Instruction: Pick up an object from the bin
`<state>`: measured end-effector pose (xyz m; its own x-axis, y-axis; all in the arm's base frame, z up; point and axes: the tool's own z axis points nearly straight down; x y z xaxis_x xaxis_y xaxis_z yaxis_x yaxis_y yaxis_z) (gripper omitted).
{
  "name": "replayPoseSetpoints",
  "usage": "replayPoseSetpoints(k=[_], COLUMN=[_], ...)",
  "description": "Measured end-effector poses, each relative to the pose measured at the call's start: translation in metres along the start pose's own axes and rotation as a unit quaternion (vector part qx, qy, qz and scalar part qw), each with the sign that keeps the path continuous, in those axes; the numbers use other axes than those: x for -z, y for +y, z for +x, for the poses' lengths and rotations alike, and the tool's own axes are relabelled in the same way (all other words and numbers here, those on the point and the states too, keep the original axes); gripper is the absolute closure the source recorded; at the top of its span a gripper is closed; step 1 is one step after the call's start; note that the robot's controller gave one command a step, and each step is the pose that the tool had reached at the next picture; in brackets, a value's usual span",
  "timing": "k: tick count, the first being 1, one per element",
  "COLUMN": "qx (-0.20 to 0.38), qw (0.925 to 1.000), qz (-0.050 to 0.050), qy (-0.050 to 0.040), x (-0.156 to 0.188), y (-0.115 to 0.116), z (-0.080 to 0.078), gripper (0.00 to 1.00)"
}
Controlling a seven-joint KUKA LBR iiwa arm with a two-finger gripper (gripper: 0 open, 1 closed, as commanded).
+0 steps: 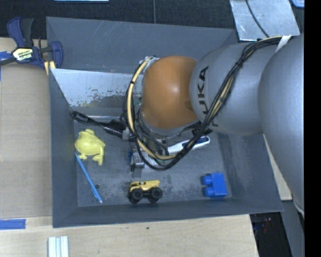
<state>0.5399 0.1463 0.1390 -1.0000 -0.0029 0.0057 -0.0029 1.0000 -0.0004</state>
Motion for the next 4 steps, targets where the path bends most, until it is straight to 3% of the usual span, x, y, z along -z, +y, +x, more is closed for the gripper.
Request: replayPoseSetpoints(k=[1,2,3,4], qx=[-0.002,0.128,0.137,0.247], qw=[1.0,0.9917,0.9905,0.969], qz=[-0.001,-0.001,-0.001,0.001], qy=[-0.0042,-0.0088,-0.0061,-0.0119], x=[0.005,-0.05,-0.025,-0.037], y=[-0.001,-0.046,-0.076,-0.101], z=[-0.002,-0.044,-0.04,-0.058], gripper=[0.0,0.0,0.0,0.0])
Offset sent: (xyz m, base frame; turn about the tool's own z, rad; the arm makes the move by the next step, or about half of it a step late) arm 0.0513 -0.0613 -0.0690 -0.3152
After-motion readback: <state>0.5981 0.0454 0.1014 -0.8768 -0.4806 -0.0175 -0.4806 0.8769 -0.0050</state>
